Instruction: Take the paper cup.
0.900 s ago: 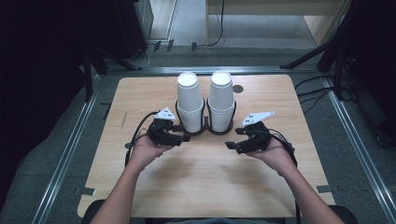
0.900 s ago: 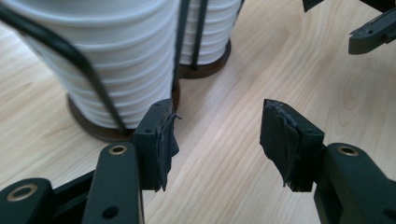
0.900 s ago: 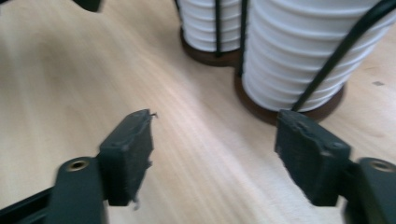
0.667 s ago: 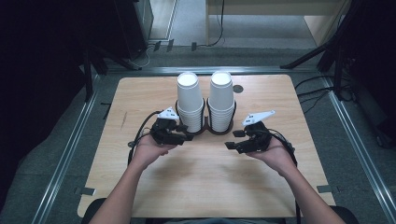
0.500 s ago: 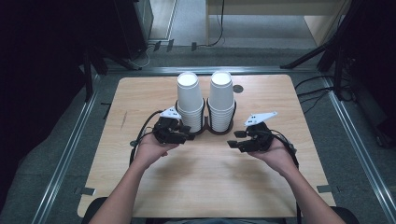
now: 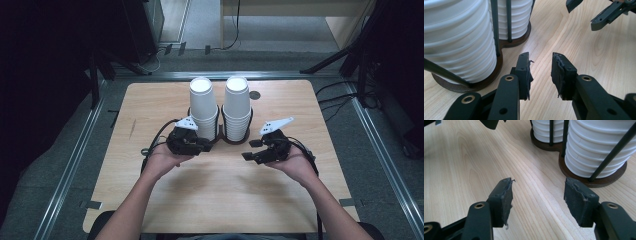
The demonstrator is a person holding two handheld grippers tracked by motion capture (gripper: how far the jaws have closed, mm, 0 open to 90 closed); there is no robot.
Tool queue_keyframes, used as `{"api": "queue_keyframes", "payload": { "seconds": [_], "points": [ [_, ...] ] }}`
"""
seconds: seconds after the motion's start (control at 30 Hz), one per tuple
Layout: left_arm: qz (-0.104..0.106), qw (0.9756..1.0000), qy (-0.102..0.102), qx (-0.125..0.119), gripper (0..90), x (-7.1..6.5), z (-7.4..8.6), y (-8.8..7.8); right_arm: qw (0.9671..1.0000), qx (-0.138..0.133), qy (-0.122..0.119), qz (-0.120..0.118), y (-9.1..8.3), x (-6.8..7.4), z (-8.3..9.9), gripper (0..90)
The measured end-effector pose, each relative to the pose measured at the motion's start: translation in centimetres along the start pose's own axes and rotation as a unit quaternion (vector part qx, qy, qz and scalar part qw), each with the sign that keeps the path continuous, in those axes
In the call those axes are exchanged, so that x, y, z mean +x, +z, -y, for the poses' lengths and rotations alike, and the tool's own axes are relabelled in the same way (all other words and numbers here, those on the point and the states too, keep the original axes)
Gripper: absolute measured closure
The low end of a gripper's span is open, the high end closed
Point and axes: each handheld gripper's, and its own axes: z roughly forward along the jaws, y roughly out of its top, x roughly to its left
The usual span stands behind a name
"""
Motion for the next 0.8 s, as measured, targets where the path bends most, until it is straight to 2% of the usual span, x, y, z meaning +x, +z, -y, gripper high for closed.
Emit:
{"api": "queue_keyframes", "payload": {
  "seconds": [0.17,0.27,0.37,0.5,0.57,0.8],
  "points": [
    [0.001,0.9999,-0.001,-0.011,69.4,-0.4,-0.6,0.2,1.0000,0.002,-0.002,0.006,-0.2,0.0,-0.2,37.5],
    [-0.008,0.9998,-0.010,-0.014,78.9,-0.7,-1.0,0.4,0.9999,0.004,0.002,0.009,-0.4,0.0,-0.3,34.7],
    [-0.014,0.9996,-0.016,-0.020,81.3,-0.8,-1.4,0.5,0.9999,0.005,0.003,0.012,-0.5,0.0,-0.4,34.5],
    [-0.010,0.9991,-0.024,-0.033,88.6,-1.0,-2.1,0.7,0.9998,0.000,0.006,0.017,-0.8,-0.2,-1.0,33.0],
    [-0.012,0.9988,-0.024,-0.041,89.3,-1.3,-2.5,0.9,0.9998,-0.001,0.007,0.018,-0.9,-0.2,-1.1,32.7],
    [-0.013,0.9985,-0.030,-0.043,89.7,-1.9,-4.1,2.0,0.9995,-0.007,0.000,0.030,-1.9,-0.6,-2.5,31.7]
  ]
}}
